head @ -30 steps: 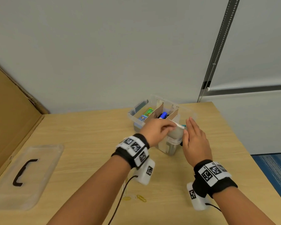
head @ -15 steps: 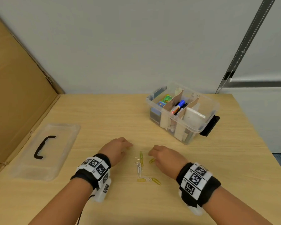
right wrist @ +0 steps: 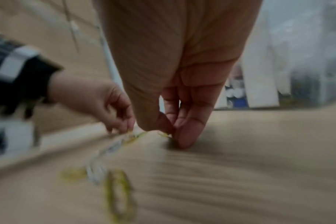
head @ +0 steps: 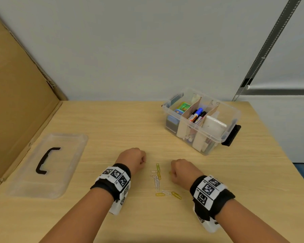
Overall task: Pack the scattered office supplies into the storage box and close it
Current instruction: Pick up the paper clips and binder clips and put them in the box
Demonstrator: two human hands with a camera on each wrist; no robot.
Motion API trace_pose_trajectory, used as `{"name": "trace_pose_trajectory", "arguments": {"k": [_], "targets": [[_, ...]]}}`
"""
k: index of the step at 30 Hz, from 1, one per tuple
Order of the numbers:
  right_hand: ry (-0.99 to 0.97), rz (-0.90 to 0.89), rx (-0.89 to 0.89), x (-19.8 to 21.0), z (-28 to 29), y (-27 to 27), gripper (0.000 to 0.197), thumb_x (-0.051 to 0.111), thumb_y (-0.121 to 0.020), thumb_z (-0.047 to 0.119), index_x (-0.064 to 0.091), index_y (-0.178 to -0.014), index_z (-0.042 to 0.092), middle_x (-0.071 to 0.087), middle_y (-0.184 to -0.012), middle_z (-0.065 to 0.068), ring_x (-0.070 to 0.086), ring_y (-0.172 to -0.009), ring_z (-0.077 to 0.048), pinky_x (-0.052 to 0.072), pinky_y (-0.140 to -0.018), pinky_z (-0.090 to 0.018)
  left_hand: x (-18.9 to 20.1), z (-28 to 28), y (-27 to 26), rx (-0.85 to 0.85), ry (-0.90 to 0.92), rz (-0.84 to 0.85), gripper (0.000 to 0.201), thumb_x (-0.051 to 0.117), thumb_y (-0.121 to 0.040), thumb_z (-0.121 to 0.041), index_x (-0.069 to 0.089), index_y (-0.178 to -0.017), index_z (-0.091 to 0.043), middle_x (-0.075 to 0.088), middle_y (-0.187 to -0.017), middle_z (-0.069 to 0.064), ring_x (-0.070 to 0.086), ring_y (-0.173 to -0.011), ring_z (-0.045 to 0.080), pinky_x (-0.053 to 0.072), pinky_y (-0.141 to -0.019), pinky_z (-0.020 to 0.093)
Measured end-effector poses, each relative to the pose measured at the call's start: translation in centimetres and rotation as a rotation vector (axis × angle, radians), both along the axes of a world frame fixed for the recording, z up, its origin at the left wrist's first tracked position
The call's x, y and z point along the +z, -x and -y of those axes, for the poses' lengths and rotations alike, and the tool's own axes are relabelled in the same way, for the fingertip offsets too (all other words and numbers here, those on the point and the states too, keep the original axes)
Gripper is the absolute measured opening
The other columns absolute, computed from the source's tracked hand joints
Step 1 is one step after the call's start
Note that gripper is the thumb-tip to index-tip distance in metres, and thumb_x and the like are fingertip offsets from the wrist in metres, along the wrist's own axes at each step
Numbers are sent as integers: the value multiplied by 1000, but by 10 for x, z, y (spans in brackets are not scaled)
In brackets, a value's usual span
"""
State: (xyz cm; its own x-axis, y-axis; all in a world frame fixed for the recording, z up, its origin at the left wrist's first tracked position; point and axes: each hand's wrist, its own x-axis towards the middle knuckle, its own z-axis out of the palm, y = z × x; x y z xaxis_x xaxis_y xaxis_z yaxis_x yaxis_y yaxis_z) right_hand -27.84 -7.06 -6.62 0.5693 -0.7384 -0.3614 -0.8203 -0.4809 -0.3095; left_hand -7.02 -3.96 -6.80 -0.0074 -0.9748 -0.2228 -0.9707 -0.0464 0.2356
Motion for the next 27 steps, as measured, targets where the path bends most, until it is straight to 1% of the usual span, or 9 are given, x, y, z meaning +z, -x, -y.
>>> {"name": "trace_pose_trajectory", "arguments": {"k": [2,4,7,9,12,15,18,21,27], "targets": [[-173,203,-167,-6,4,5,7,52,-86,16,55,-92,18,54,-83,1,52,-75,-16,41,-63,-21,0,0,1,-29,2,23,17,54,-87,-18,63,-100,-17,62,-102,0,60,-93,19,51,-81,31],[-392,478,-391,-7,6,8,12,50,-90,14,62,-90,16,53,-73,2,51,-66,-13,42,-59,-21,1,-1,-1,-41,0,2,17,53,-86,-16,63,-101,-16,60,-100,0,59,-92,19,50,-80,30],[-761,804,-670,-2,5,5,32,26,-89,-3,51,-71,5,46,-65,-10,44,-54,-19,35,-49,-26,2,-5,-5,-18,41,-139,17,53,-87,-16,65,-100,-16,53,-94,-4,58,-86,16,45,-73,21],[-874,902,-738,2,5,1,31,25,-85,-5,48,-66,4,46,-62,-12,43,-53,-21,33,-49,-28,3,-11,-7,43,106,-291,13,54,-88,-18,66,-92,-16,53,-92,-4,56,-80,12,41,-68,14],[-733,843,-693,-2,7,-7,26,39,-90,7,52,-67,7,52,-62,-10,47,-53,-20,39,-48,-27,6,-21,-10,168,118,-607,13,52,-91,-18,62,-86,-12,59,-91,1,60,-76,14,51,-70,22],[-519,571,-483,-9,12,-15,24,40,-96,13,54,-77,13,57,-70,-5,53,-59,-16,45,-51,-25,8,-29,-14,233,37,-838,15,47,-95,-11,58,-84,-14,59,-81,-1,60,-66,10,51,-61,20],[-251,268,-221,-12,11,-26,10,52,-91,26,53,-93,16,56,-85,2,53,-77,-15,46,-67,-26,2,-35,-16,210,-10,-828,19,44,-95,-8,55,-85,-18,55,-73,-3,55,-62,8,48,-58,19],[-151,136,-91,-8,8,-41,31,67,-84,33,50,-101,14,51,-92,1,48,-83,-16,38,-68,-26,-6,-41,-13,167,-35,-789,18,41,-95,-8,49,-84,-20,52,-69,-4,49,-59,7,43,-60,22],[-42,44,52,-5,4,-61,11,52,-91,15,57,-98,8,54,-106,-11,56,-92,-26,44,-77,-30,-8,-48,-4,74,7,-626,34,35,-90,2,46,-70,-23,46,-66,-9,40,-58,4,34,-58,15]]}}
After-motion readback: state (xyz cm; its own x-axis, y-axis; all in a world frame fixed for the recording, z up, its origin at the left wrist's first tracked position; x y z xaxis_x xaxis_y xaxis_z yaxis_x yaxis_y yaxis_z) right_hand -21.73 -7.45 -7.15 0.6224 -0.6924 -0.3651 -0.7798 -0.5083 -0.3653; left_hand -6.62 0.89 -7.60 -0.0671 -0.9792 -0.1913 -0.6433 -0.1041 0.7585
